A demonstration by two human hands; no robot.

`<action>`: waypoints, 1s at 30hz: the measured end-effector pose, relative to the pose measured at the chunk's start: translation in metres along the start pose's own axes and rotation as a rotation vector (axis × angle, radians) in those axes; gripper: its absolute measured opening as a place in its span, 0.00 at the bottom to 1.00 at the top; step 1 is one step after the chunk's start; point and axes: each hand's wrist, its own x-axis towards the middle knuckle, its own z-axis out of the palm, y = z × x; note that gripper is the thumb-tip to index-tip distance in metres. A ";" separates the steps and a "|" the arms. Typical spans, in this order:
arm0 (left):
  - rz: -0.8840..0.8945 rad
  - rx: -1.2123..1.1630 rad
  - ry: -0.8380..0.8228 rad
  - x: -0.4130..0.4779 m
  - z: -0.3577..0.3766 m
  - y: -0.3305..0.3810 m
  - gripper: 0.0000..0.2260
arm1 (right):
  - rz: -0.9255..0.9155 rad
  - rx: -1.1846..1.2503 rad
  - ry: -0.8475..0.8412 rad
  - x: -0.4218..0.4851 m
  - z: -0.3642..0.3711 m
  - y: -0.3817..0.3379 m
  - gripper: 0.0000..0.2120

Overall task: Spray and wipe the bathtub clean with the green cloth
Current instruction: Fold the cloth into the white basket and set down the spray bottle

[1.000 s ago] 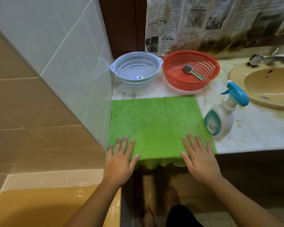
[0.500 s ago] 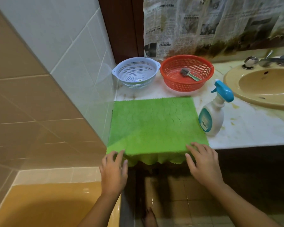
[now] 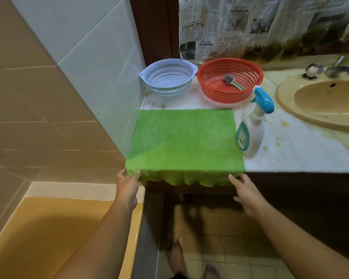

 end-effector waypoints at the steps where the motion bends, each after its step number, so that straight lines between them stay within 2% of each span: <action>1: -0.011 0.045 0.005 0.001 -0.002 -0.001 0.20 | -0.022 -0.073 0.013 0.002 -0.002 0.003 0.22; 6: -0.052 0.231 -0.022 -0.009 -0.017 -0.013 0.07 | -0.039 -0.273 0.042 -0.005 -0.009 0.022 0.09; 8: -0.048 0.227 -0.030 -0.018 -0.024 -0.021 0.02 | -0.060 -0.301 0.040 -0.008 -0.012 0.035 0.08; 12: -0.075 0.173 -0.071 -0.027 -0.036 -0.041 0.02 | -0.108 -0.281 0.091 -0.018 -0.013 0.049 0.08; 15: -0.024 0.154 -0.053 -0.040 -0.035 -0.049 0.04 | -0.171 -0.200 0.078 -0.031 -0.010 0.054 0.11; 19: 0.106 0.088 0.019 -0.061 -0.031 -0.048 0.13 | -0.360 -0.283 0.160 -0.051 -0.010 0.055 0.19; 23: 0.310 0.147 0.005 -0.074 -0.031 -0.036 0.11 | -0.555 -0.395 0.105 -0.063 -0.011 0.045 0.10; 25: 0.373 0.186 -0.046 -0.076 -0.032 -0.028 0.14 | -0.613 -0.480 -0.017 -0.067 -0.014 0.040 0.18; 27: 0.398 0.208 -0.084 -0.074 -0.033 -0.018 0.18 | -0.714 -0.592 -0.062 -0.067 -0.016 0.034 0.25; 30: 0.377 0.192 -0.135 -0.070 -0.034 0.000 0.23 | -0.882 -0.654 0.082 -0.060 -0.019 0.018 0.20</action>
